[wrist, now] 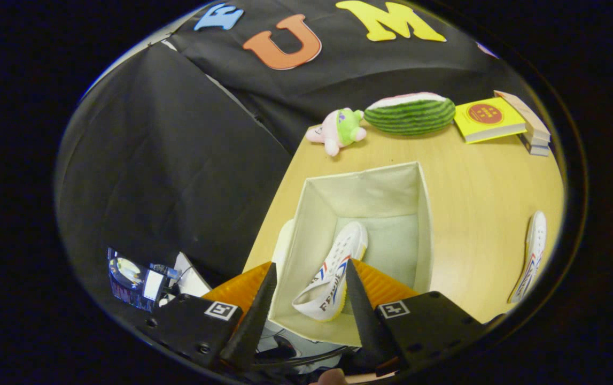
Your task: Open the storage box then place both shoes into the box .Put the left shoe in first, then the right shoe, with the right side of both shoes facing outward in a uniform manner.
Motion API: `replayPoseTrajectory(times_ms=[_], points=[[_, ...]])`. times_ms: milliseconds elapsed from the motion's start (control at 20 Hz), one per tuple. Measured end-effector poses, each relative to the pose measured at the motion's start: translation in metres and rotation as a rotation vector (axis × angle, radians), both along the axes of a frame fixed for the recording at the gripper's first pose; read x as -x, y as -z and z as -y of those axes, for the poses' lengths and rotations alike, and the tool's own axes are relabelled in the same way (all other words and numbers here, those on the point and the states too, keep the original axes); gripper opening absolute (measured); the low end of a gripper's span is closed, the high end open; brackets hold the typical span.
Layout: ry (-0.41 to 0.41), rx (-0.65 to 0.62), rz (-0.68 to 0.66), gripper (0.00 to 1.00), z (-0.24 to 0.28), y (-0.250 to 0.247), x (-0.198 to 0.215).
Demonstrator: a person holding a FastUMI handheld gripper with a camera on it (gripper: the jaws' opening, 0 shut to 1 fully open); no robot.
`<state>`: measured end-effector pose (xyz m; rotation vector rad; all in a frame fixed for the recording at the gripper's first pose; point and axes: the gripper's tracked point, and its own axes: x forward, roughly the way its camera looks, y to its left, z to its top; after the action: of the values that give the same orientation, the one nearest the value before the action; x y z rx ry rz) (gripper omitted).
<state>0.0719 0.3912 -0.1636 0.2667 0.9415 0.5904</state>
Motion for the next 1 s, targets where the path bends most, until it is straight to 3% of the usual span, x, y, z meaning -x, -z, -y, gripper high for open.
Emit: replayPoseTrajectory(times_ms=[300, 500, 800, 1000], points=[[-0.017, 0.101, 0.18, 0.81, 0.049, -0.031, 0.005], [0.036, 0.196, 0.247, 0.82, 0.114, -0.045, -0.004], [0.141, 0.408, 0.241, 0.83, 0.252, -0.017, -0.012], [0.187, 0.485, 0.138, 0.84, 0.336, 0.025, 0.002]])
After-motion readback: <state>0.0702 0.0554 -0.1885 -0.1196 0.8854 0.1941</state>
